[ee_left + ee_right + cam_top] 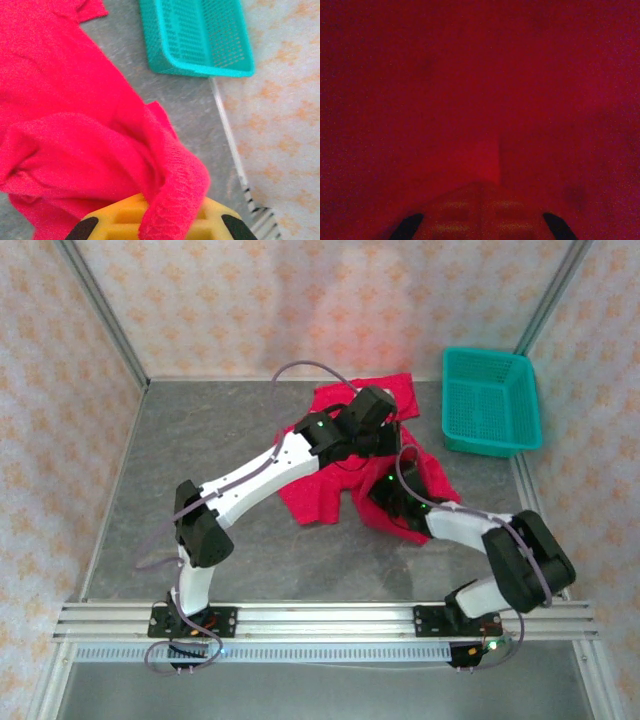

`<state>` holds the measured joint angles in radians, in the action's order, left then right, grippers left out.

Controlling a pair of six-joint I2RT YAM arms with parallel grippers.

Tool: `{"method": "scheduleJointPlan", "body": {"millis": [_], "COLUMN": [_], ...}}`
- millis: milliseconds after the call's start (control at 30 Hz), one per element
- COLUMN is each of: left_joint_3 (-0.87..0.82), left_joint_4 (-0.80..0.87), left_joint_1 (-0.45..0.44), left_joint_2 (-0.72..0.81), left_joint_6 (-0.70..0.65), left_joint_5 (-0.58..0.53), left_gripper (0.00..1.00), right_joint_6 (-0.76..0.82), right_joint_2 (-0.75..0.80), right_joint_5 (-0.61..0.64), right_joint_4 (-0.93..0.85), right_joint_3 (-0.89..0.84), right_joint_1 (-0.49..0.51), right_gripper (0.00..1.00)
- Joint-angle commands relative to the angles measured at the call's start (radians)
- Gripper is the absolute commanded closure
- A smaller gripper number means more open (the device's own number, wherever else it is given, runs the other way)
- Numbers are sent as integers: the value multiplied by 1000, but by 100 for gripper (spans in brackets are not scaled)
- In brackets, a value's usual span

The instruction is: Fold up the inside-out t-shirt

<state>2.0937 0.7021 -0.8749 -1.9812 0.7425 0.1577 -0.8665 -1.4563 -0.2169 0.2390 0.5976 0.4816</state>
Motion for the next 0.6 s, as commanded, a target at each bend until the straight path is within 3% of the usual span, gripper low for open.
{"method": "scheduleJointPlan", "body": {"millis": [0,67,333,467,567], "left_joint_3": [149,229,363,370,312], "left_joint_4": [39,55,20,75,141], "left_joint_1": [-45,-70,-122,-121,-92], "left_joint_2": [3,-9,-12,10,63], "left_joint_6": [52,55,88,42,-18], "left_joint_5": [13,11,44,16,-71], "left_gripper": [100,100,100,100,100], "right_joint_6": [-6,-6,-90,-91,-47], "right_joint_2": [-68,-130,-426,-475,-392], "right_joint_5": [170,193,89,62,69], "right_joint_4": [76,35,37,-10,-58], "right_joint_3": [151,230,486,545,472], "right_joint_1": [0,-6,-16,-6,-10], "right_gripper": [88,70,43,41,41]}}
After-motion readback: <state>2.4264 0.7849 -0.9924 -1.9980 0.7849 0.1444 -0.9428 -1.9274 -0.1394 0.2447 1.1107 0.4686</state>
